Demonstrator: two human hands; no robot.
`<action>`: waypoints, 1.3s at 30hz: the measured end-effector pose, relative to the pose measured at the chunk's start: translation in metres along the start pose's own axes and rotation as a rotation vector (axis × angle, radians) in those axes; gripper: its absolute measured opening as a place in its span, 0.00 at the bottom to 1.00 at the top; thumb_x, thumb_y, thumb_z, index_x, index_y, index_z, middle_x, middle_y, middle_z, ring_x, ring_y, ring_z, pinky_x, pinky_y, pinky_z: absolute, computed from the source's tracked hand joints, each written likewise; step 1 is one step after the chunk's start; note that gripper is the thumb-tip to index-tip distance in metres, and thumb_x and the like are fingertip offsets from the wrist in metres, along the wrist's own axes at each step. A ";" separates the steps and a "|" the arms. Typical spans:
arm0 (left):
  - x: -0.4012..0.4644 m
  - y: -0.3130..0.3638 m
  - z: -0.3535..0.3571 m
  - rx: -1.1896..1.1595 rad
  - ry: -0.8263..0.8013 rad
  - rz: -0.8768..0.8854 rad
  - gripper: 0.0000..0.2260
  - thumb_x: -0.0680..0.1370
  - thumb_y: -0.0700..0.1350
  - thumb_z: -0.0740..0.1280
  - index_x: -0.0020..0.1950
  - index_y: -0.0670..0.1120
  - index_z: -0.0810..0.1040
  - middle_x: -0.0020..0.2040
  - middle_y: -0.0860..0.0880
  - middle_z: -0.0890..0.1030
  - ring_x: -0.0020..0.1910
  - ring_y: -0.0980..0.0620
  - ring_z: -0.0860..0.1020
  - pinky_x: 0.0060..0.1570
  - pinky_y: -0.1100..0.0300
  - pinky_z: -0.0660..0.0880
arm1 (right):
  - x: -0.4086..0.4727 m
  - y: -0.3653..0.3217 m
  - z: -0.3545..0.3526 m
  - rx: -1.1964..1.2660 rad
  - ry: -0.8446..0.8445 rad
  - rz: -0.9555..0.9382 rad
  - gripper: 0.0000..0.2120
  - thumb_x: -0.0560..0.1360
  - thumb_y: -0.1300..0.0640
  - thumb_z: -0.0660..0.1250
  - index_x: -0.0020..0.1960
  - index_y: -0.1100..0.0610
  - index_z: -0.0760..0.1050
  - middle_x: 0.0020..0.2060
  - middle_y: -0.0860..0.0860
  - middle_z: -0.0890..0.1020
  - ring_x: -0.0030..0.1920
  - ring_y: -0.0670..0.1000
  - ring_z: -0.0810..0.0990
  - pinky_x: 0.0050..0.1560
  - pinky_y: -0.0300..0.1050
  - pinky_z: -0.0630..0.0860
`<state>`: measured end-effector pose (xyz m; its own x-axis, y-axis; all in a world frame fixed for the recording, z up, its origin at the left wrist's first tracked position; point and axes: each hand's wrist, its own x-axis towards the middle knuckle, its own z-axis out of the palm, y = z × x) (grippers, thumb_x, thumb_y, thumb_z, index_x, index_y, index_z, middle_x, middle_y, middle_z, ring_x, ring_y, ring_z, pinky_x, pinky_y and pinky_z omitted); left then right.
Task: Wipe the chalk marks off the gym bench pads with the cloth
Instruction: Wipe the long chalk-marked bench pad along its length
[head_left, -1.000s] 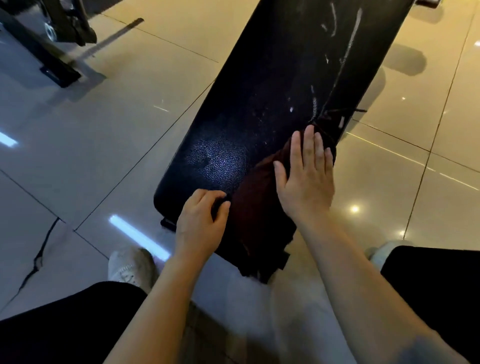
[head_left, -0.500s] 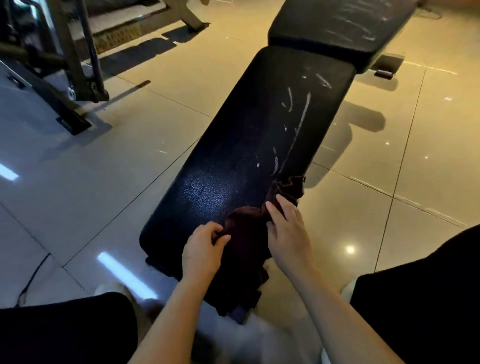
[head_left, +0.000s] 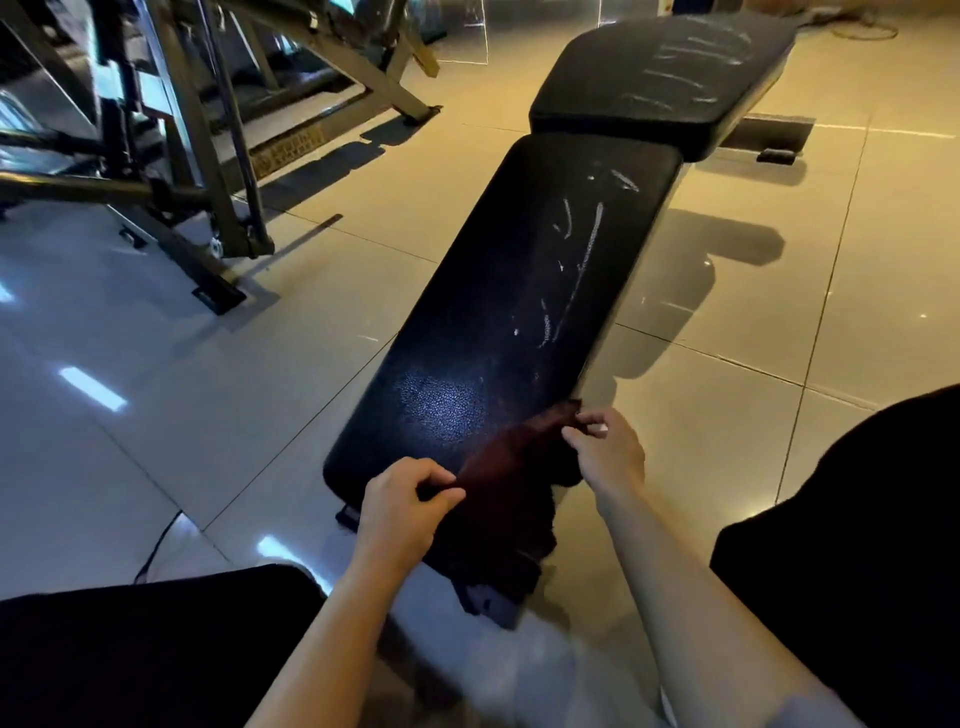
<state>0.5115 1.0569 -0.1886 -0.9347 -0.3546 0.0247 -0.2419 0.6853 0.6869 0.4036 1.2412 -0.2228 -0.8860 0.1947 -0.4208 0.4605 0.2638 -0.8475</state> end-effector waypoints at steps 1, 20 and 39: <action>-0.004 0.001 -0.001 0.007 -0.010 -0.001 0.10 0.69 0.41 0.78 0.37 0.52 0.79 0.37 0.57 0.77 0.40 0.60 0.76 0.41 0.73 0.67 | -0.003 0.003 -0.006 -0.019 0.029 0.000 0.05 0.76 0.55 0.69 0.50 0.49 0.74 0.52 0.49 0.78 0.46 0.50 0.76 0.43 0.45 0.73; -0.053 0.010 -0.003 -0.252 -0.190 -0.218 0.11 0.68 0.35 0.77 0.33 0.49 0.80 0.41 0.44 0.84 0.42 0.47 0.81 0.49 0.50 0.78 | -0.052 -0.002 -0.121 -0.462 -0.270 -0.335 0.14 0.70 0.71 0.67 0.49 0.54 0.80 0.51 0.53 0.79 0.54 0.54 0.74 0.52 0.44 0.70; 0.073 0.001 -0.018 0.173 0.183 -0.080 0.05 0.79 0.45 0.65 0.52 0.51 0.79 0.51 0.51 0.79 0.51 0.49 0.76 0.51 0.58 0.68 | -0.043 0.018 0.017 0.161 0.252 -0.035 0.14 0.78 0.63 0.61 0.42 0.44 0.72 0.39 0.43 0.77 0.42 0.52 0.79 0.42 0.49 0.78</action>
<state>0.4478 1.0208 -0.1731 -0.8519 -0.5106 0.1165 -0.3690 0.7431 0.5582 0.4488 1.2215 -0.2253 -0.8505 0.4218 -0.3143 0.3979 0.1251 -0.9089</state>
